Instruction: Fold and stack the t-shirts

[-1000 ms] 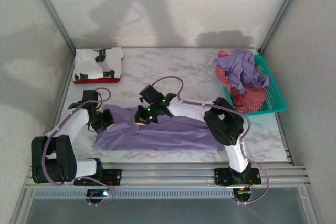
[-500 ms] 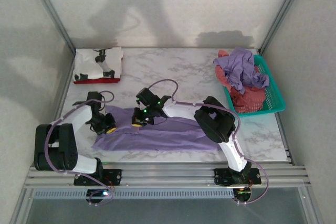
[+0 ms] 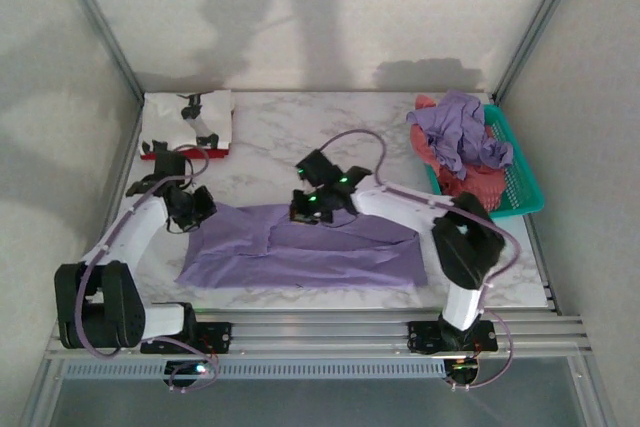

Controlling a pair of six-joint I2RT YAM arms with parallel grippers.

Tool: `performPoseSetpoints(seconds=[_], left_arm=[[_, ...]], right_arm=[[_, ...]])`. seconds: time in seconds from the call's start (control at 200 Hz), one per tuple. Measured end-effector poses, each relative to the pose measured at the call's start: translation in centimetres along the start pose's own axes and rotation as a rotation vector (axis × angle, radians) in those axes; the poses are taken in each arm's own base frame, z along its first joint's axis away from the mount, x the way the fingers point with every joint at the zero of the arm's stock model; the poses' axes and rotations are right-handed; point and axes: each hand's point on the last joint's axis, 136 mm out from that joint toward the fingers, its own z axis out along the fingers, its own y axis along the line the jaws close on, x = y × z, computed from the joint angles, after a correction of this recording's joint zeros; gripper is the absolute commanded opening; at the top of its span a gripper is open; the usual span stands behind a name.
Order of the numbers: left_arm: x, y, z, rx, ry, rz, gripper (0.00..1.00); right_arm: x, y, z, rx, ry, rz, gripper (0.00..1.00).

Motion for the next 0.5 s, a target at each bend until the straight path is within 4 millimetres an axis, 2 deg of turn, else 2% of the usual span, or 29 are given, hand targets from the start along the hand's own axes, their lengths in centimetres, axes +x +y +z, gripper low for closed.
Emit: performPoseSetpoints(seconds=[0.065, 0.135, 0.2, 0.28, 0.375, 0.501], left_arm=[[1.1, 0.3, 0.9, -0.005, 0.029, -0.001, 0.06], [2.1, 0.4, 1.8, -0.008, 0.056, 0.000, 0.05], [2.8, 0.5, 2.4, -0.009, 0.071, 0.005, 0.05], [3.5, 0.8, 3.1, -0.015, 0.084, 0.004, 0.05], [3.7, 1.1, 3.9, -0.024, 0.099, -0.002, 0.05], [3.8, 1.1, 4.8, -0.029, 0.109, -0.003, 0.04]], right_arm=[[-0.6, -3.5, -1.5, 0.065, -0.042, 0.038, 0.02], [-0.1, -8.1, -2.1, 0.163, -0.050, 0.090, 0.01], [1.3, -12.5, -2.4, 0.260, -0.031, 0.141, 0.00], [3.5, -16.5, -2.7, 0.357, 0.002, 0.189, 0.00], [5.2, -19.3, -3.6, 0.414, 0.012, 0.236, 0.00], [5.9, -20.9, -4.8, 0.440, -0.009, 0.279, 0.00]])
